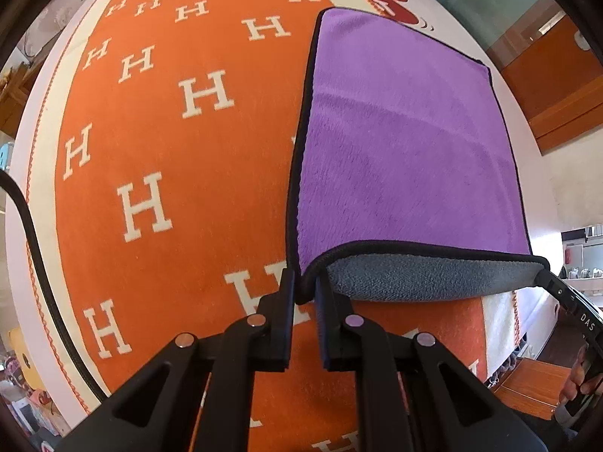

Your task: Fold towel

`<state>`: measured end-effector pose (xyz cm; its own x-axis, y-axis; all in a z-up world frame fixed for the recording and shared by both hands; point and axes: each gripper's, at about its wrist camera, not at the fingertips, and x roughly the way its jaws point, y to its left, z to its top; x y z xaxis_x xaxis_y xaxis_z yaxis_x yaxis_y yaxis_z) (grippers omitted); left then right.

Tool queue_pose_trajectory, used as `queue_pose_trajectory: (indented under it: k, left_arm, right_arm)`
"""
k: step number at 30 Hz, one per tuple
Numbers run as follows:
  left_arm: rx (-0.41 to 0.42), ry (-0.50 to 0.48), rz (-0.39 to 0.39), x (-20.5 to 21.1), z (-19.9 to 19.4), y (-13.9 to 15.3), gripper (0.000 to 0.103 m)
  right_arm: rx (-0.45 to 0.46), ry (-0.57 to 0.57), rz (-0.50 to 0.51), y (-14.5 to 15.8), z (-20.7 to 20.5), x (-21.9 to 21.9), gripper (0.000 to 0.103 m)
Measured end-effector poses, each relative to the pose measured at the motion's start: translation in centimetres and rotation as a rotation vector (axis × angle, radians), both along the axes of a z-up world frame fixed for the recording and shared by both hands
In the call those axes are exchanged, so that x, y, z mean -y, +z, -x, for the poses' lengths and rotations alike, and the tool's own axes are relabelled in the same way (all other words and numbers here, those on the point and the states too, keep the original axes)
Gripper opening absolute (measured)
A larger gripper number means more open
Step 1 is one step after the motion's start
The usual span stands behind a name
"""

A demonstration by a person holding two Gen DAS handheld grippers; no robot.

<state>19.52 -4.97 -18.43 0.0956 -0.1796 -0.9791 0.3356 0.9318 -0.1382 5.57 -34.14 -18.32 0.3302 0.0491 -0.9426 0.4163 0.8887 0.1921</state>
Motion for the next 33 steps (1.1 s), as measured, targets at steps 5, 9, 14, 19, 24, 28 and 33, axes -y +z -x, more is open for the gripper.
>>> queue_pose_trajectory:
  k: [5, 9, 14, 19, 24, 28, 33]
  left_arm:
    - [0.039, -0.017, 0.011, 0.5, -0.4, 1.6, 0.007]
    - [0.077, -0.028, 0.030, 1.0, -1.7, 4.0, 0.006]
    - [0.129, -0.040, 0.045, 2.8, -3.8, 6.2, 0.006]
    - [0.180, -0.033, 0.058, 4.1, -6.6, 8.3, 0.006]
    - [0.263, -0.013, 0.096, 5.5, -9.5, 9.9, 0.006]
    - [0.336, 0.007, 0.124, 6.7, -11.6, 10.8, 0.005]
    - [0.423, 0.040, 0.167, 7.8, -13.4, 10.8, 0.005]
  right_arm:
    - [0.038, -0.007, 0.014, 1.0, -0.4, 0.2, 0.004]
    - [0.071, -0.009, 0.022, 2.3, -1.0, 0.5, 0.004]
    - [0.121, -0.003, 0.040, 4.3, -2.9, 1.3, 0.004]
    - [0.179, 0.011, 0.064, 6.6, -5.3, 2.6, 0.004]
    - [0.229, 0.020, 0.089, 8.4, -8.3, 4.1, 0.004]
    - [0.286, 0.029, 0.119, 9.8, -10.8, 5.2, 0.004]
    - [0.355, 0.034, 0.181, 10.5, -13.8, 6.4, 0.004]
